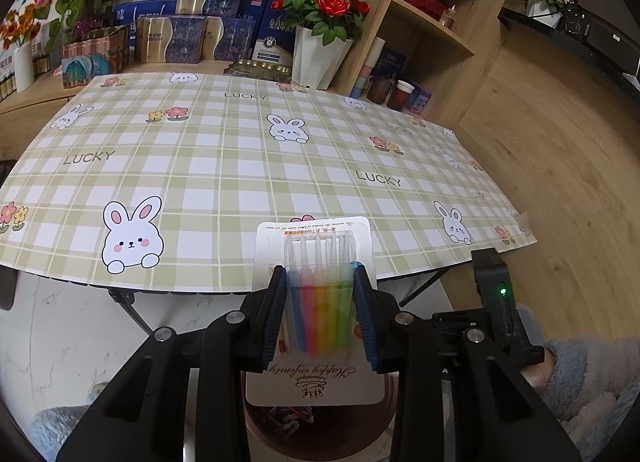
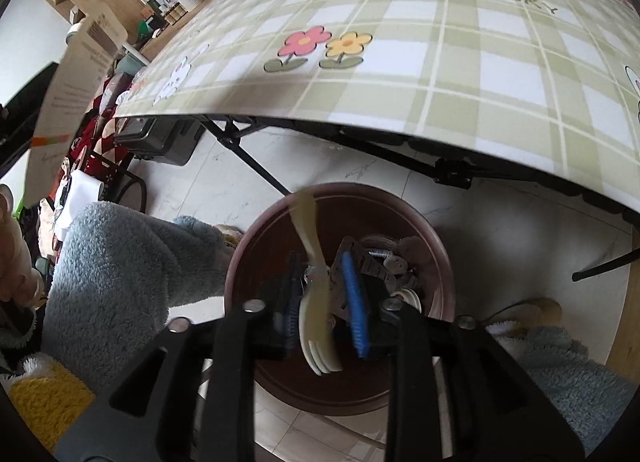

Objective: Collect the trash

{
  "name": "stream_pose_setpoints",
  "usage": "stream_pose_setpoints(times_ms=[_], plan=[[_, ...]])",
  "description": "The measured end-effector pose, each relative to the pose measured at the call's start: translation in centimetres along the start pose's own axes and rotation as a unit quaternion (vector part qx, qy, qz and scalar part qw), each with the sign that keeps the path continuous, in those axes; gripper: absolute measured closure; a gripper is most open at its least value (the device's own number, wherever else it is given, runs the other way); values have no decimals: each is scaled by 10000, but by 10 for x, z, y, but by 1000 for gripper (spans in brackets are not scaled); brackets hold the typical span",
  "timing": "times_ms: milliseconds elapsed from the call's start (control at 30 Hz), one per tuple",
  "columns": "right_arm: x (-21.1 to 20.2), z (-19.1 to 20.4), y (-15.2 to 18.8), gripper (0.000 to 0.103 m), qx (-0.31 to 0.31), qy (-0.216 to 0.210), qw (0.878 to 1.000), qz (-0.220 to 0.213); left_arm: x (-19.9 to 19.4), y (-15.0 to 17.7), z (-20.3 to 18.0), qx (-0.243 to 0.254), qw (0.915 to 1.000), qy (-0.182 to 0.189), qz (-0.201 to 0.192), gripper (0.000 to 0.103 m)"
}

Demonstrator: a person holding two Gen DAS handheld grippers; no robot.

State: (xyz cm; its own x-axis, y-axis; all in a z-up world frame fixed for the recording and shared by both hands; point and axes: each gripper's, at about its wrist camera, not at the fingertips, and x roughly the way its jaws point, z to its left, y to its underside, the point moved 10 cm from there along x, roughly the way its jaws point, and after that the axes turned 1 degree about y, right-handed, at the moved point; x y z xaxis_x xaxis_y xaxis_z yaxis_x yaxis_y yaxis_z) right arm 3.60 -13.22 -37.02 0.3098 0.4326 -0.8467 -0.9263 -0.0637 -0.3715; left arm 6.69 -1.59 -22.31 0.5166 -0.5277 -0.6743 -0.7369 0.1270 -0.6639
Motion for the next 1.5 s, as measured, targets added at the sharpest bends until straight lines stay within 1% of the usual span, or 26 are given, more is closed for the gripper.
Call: stream_pose_setpoints(times_ms=[67,100,167,200,233,300,367,433,667,800,967,1067,1133,1367,1467,1500], plan=[[-5,0,-4,69,-17,12,9999,-99,1,0,0,-5,10000,1,13,70],[-9,-1,-6,67,-27,48,9999,-156,1,1,0,-5,10000,3,21,70],[-18,-3,-13,57,-56,140,9993,-342,1,1,-1,0,10000,9,37,70],[-24,-4,-18,48,-73,203,9987,-456,2,2,-2,1,10000,9,43,70],[-32,-5,-23,43,-104,293,9976,-620,2,2,-2,4,10000,8,56,70],[-45,-6,-32,23,-168,428,9951,-870,3,4,-2,2,10000,6,87,70],[-59,-6,-40,12,-267,592,9914,-1139,5,5,-3,-8,9999,11,117,70],[-74,-4,-48,6,-382,828,9860,-1398,7,7,-4,-2,9999,9,159,70],[-105,-5,-65,6,-672,1292,9704,-1925,16,16,-8,75,9994,-3,326,70],[-116,-9,-69,6,-663,1402,9647,-2127,24,22,-12,124,9989,-4,460,70],[-125,-21,-72,6,-551,1454,9624,-2229,40,34,-18,157,9972,50,725,70],[-127,-25,-72,6,-448,1383,9642,-2219,48,41,-23,181,9959,120,876,70],[-128,-28,-72,6,-382,1310,9650,-2239,53,45,-26,204,9952,159,945,69],[-130,-35,-70,6,-285,1340,9642,-2272,67,51,-39,353,9928,278,1107,68],[-131,-38,-70,6,-240,1368,9639,-2273,71,52,-43,430,9919,303,1154,64],[-131,-39,-70,6,-225,1371,9639,-2272,72,53,-44,456,9916,300,1175,59]])
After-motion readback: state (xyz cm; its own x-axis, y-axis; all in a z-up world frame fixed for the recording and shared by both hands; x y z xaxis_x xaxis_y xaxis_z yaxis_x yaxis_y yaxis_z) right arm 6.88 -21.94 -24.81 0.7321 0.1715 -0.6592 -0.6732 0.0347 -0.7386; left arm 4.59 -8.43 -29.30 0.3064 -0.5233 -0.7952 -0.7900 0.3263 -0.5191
